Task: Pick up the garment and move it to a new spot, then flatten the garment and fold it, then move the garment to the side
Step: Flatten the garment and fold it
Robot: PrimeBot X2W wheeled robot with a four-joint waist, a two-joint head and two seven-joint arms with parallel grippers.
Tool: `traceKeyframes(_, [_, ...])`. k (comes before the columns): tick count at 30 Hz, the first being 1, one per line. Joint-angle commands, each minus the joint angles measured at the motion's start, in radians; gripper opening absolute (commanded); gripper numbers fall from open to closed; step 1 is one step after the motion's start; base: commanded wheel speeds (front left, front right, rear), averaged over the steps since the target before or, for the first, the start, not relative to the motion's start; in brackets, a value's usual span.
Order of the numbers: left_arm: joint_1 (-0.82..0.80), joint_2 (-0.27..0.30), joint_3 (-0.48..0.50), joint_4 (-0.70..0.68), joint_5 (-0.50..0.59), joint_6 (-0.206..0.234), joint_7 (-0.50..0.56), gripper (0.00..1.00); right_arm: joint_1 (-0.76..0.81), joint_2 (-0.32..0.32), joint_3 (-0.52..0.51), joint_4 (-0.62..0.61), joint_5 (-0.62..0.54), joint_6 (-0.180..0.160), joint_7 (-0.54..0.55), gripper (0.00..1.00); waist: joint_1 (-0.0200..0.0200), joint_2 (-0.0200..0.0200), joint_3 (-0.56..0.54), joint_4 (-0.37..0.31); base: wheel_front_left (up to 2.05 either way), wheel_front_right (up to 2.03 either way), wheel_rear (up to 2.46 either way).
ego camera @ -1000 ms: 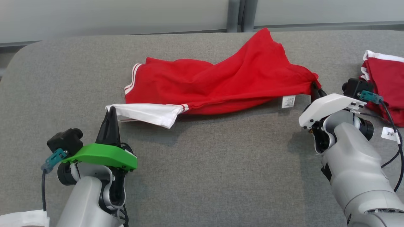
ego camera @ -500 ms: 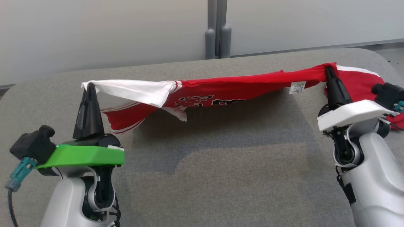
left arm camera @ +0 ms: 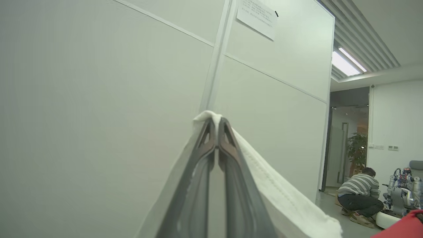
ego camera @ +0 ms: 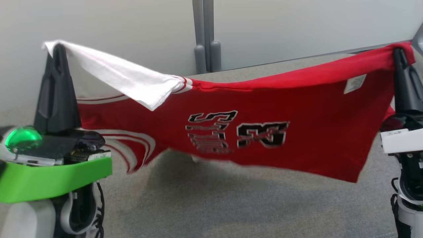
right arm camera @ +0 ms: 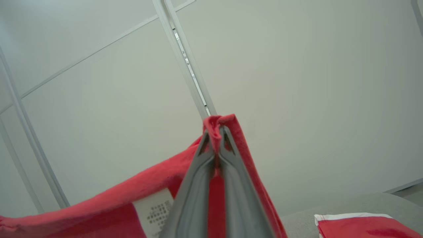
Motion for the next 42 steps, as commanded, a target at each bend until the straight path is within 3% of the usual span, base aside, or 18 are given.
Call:
traceKeyframes(1, [-0.032, 0.016, 0.001, -0.028, 0.018, 0.007, 0.015, 0.00, 0.012, 0.005, -0.008, -0.027, -0.011, 0.000, 0.019, 0.00, 0.0000, 0.0054, 0.009, 0.002, 0.00, 0.00, 0.00])
traceKeyframes(5, [-0.107, 0.045, -0.007, -0.066, 0.029, 0.012, 0.083, 0.00, -0.008, 0.022, -0.032, -0.077, -0.025, 0.000, 0.070, 0.00, 0.0000, 0.0054, 0.052, 0.012, 0.00, 0.00, 0.00])
traceKeyframes(11, [-0.289, 0.089, -0.013, 0.084, 0.019, -0.036, 0.157, 0.00, -0.167, 0.027, 0.007, 0.025, -0.051, 0.000, 0.136, 0.00, 0.0000, 0.0054, 0.169, 0.023, 0.00, 0.00, 0.00])
traceKeyframes(17, [-0.602, 0.116, -0.055, 0.379, 0.069, -0.113, 0.194, 0.00, -0.532, 0.030, 0.016, 0.348, -0.110, 0.000, 0.144, 0.00, 0.0000, 0.0054, 0.268, 0.039, 0.00, 0.00, 0.00])
traceKeyframes(20, [-0.784, 0.108, -0.067, 0.549, 0.108, -0.129, 0.173, 0.00, -0.743, 0.030, 0.005, 0.560, -0.183, 0.000, 0.091, 0.00, 0.0000, 0.0054, 0.293, 0.051, 0.00, 0.00, 0.00])
traceKeyframes(21, [-0.784, 0.108, -0.067, 0.549, 0.108, -0.129, 0.173, 0.00, -0.743, 0.030, 0.005, 0.560, -0.183, 0.000, 0.091, 0.00, 0.0000, 0.0054, 0.293, 0.051, 0.00, 0.00, 0.00])
traceKeyframes(24, [-0.953, 0.086, -0.079, 0.704, 0.156, -0.130, 0.119, 0.00, -0.932, 0.030, -0.033, 0.758, -0.292, 0.000, -0.001, 0.00, 0.0000, 0.0054, 0.306, 0.073, 0.00, 0.00, 0.00])
traceKeyframes(28, [-1.076, 0.023, -0.097, 0.862, 0.165, -0.142, 0.041, 0.00, -1.067, 0.027, -0.083, 0.966, -0.396, 0.000, -0.102, 0.00, 0.0000, 0.0054, 0.317, 0.120, 0.00, 0.00, 0.00])
traceKeyframes(34, [-1.059, -0.044, -0.130, 0.985, 0.142, -0.183, -0.040, 0.00, -1.098, -0.007, -0.081, 1.184, -0.469, 0.000, -0.200, 0.00, 0.0000, 0.0054, 0.388, 0.179, 0.00, 0.00, 0.00])
traceKeyframes(42, [-0.805, -0.072, -0.158, 0.961, 0.106, -0.221, -0.134, 0.00, -0.983, -0.039, -0.011, 1.389, -0.418, 0.000, -0.311, 0.00, 0.0000, 0.0054, 0.471, 0.210, 0.00, 0.00, 0.00])
